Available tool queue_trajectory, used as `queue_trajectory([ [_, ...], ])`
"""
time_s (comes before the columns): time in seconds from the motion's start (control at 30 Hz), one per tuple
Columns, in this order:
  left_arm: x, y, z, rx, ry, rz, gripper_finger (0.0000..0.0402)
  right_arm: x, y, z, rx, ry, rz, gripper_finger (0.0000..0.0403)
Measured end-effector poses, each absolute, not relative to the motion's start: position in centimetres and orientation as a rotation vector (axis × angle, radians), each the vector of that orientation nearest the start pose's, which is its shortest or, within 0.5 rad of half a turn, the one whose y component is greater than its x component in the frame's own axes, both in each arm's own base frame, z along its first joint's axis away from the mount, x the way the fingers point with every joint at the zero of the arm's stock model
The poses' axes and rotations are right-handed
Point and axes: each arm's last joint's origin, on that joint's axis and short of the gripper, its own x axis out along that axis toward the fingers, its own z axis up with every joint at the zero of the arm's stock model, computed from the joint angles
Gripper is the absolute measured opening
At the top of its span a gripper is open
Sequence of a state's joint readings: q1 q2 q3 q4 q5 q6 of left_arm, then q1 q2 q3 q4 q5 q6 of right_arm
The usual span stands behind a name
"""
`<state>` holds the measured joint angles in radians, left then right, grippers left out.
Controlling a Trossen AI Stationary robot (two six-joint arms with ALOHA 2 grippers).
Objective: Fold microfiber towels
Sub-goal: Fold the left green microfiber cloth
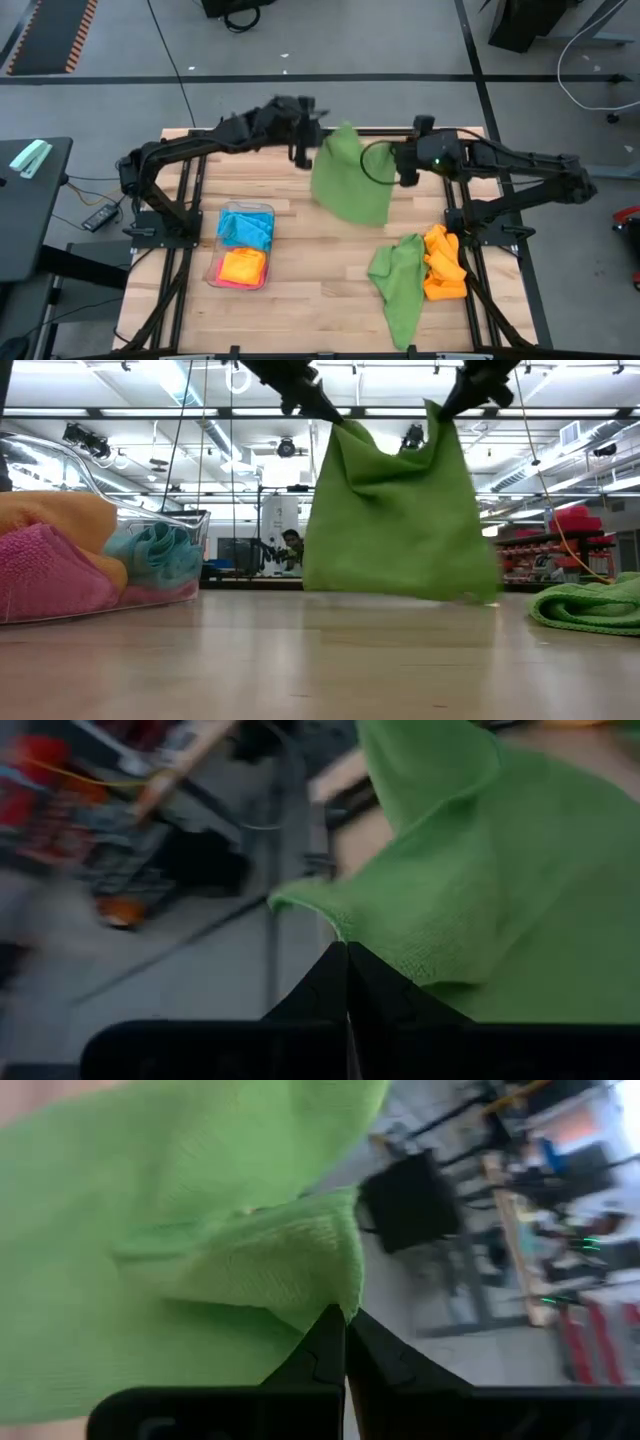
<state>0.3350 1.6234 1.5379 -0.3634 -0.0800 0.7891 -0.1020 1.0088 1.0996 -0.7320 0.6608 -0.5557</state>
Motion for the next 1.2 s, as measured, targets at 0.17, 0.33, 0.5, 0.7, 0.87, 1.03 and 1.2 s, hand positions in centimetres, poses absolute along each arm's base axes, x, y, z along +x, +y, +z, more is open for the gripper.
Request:
queue_trajectory([
  [0.17,34.5,13.5,36.4,0.697,0.586,0.229,0.0005,18.9,-4.6,35.8,-0.68,0.789,-0.513,0.0008],
  [0.33,35.6,11.9,33.1,0.56,0.723,0.024,0.0007,19.5,-4.0,33.8,-0.506,0.834,-0.288,0.0008],
  [0.5,37.2,9.0,28.6,0.485,0.856,-0.151,0.0007,20.4,-2.7,28.4,-0.408,0.98,-0.117,0.0008],
  [0.7,38.2,5.3,23.9,0.495,0.95,-0.283,0.0005,20.3,-0.8,24.3,-0.316,1.081,-0.018,0.0008],
  [0.87,38.9,3.5,21.7,0.461,1.0,-0.318,0.0014,20.1,0.3,23.4,-0.232,1.098,0.023,0.0008],
  [1.03,39.6,2.1,20.4,0.449,1.009,-0.337,0.0009,20.0,1.1,23.4,-0.143,1.093,0.062,0.0008],
  [1.2,40.1,1.0,19.3,0.46,1.018,-0.367,0.0009,19.7,1.8,23.2,-0.095,1.122,0.059,0.0008],
])
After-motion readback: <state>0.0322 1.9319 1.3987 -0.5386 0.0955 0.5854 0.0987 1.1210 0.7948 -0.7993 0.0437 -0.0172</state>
